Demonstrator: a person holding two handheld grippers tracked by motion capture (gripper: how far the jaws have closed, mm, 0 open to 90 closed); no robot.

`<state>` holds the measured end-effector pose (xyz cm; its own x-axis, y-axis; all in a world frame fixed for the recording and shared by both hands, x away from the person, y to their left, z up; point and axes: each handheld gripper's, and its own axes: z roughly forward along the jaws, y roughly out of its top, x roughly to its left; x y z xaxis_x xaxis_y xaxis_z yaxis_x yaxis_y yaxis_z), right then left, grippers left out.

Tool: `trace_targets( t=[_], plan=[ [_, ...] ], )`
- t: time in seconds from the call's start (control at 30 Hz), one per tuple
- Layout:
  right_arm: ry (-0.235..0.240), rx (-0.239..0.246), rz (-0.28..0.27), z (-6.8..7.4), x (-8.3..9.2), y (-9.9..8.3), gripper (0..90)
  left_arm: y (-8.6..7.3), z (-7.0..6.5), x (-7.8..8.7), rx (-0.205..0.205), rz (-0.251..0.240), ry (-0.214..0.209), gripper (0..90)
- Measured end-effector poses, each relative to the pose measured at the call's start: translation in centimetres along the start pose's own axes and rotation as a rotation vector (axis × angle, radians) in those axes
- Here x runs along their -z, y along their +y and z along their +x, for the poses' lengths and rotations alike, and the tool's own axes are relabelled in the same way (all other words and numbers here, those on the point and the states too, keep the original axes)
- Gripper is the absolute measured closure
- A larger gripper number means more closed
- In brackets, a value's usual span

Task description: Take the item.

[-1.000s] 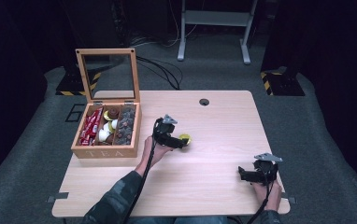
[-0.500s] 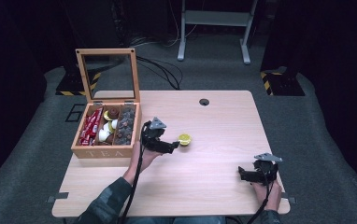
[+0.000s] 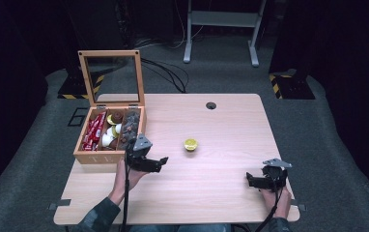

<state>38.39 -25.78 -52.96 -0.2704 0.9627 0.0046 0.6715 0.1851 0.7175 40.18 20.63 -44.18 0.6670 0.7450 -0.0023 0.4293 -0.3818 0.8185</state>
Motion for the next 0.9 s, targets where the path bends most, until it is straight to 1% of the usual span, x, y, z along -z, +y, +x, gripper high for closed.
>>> trace_targets(
  t=[0.07, 0.1, 0.17, 0.2, 0.27, 0.3, 0.33, 0.37, 0.43, 0.5, 0.53, 0.57, 0.6, 0.63, 0.67, 0.7, 0.77, 0.8, 0.83, 0.9],
  plan=[
    [0.000, 0.000, 0.000, 0.0, 0.0, 0.0, 0.7, -0.6, 0.1, 0.6, 0.007, -0.002, 0.013, 11.8],
    [0.000, 0.003, -0.001, 0.0, 0.0, 0.0, 0.7, -0.6, 0.1, 0.6, 0.007, -0.002, 0.013, 11.4],
    [0.000, 0.001, 0.000, 0.0, 0.0, 0.0, 0.7, -1.5, 0.4, 1.5, 0.011, -0.004, 0.033, 10.0],
    [0.000, 0.001, 0.000, 0.0, 0.0, 0.0, 0.7, -1.5, 0.4, 1.5, 0.011, -0.004, 0.033, 9.4],
    [0.000, 0.004, -0.002, 0.0, 0.0, 0.0, 0.7, -2.5, 0.6, 2.4, 0.028, -0.002, 0.037, 8.0],
    [0.000, 0.004, -0.002, 0.0, 0.0, 0.0, 0.7, -2.8, 0.7, 2.6, 0.038, -0.003, 0.039, 7.3],
    [0.000, 0.004, -0.002, 0.0, 0.0, 0.0, 0.7, -2.8, 0.7, 2.6, 0.038, -0.003, 0.039, 6.3],
    [0.000, 0.004, -0.002, 0.0, 0.0, 0.0, 0.7, -3.7, 0.8, 3.2, 0.058, -0.011, 0.052, 5.3],
    [0.000, 0.004, -0.002, 0.0, 0.0, 0.0, 0.7, -4.4, 0.9, 3.8, 0.066, -0.008, 0.059, 4.4],
    [0.000, 0.004, -0.002, 0.0, 0.0, 0.0, 0.7, -5.3, 1.0, 4.3, 0.079, -0.011, 0.076, 2.8],
    [0.000, 0.005, -0.001, 0.0, 0.0, 0.0, 0.7, -5.3, 1.0, 4.3, 0.079, -0.011, 0.076, 2.3],
    [0.000, 0.004, -0.002, 0.0, 0.0, 0.0, 0.7, -6.1, 1.1, 4.8, 0.097, -0.018, 0.088, 2.2],
    [0.000, 0.004, -0.002, 0.0, 0.0, 0.0, 0.7, -6.1, 1.1, 4.8, 0.097, -0.018, 0.088, 2.1],
    [0.000, 0.004, -0.002, 0.0, 0.0, 0.0, 0.7, -6.9, 1.2, 5.2, 0.099, -0.016, 0.103, 1.6],
    [0.000, 0.003, -0.002, 0.0, 0.0, 0.0, 0.7, -6.9, 1.2, 5.2, 0.099, -0.016, 0.103, 1.4],
    [0.000, 0.005, -0.002, 0.0, 0.0, 0.0, 0.7, -7.7, 1.4, 5.5, 0.115, -0.007, 0.118, 1.0],
    [0.000, 0.003, -0.003, 0.0, 0.0, 0.0, 0.7, -8.6, 1.7, 5.6, 0.132, 0.005, 0.124, 0.8],
    [0.000, 0.003, -0.003, 0.0, 0.0, 0.0, 0.7, -8.6, 1.7, 5.6, 0.132, 0.005, 0.124, 0.5],
    [0.000, 0.003, -0.003, 0.0, 0.0, 0.0, 0.7, -9.5, 2.1, 5.7, 0.151, 0.017, 0.132, 0.3],
    [0.000, 0.003, -0.004, 0.0, 0.0, 0.0, 0.7, -10.3, 2.4, 5.7, 0.165, 0.031, 0.146, 0.1]
  ],
)
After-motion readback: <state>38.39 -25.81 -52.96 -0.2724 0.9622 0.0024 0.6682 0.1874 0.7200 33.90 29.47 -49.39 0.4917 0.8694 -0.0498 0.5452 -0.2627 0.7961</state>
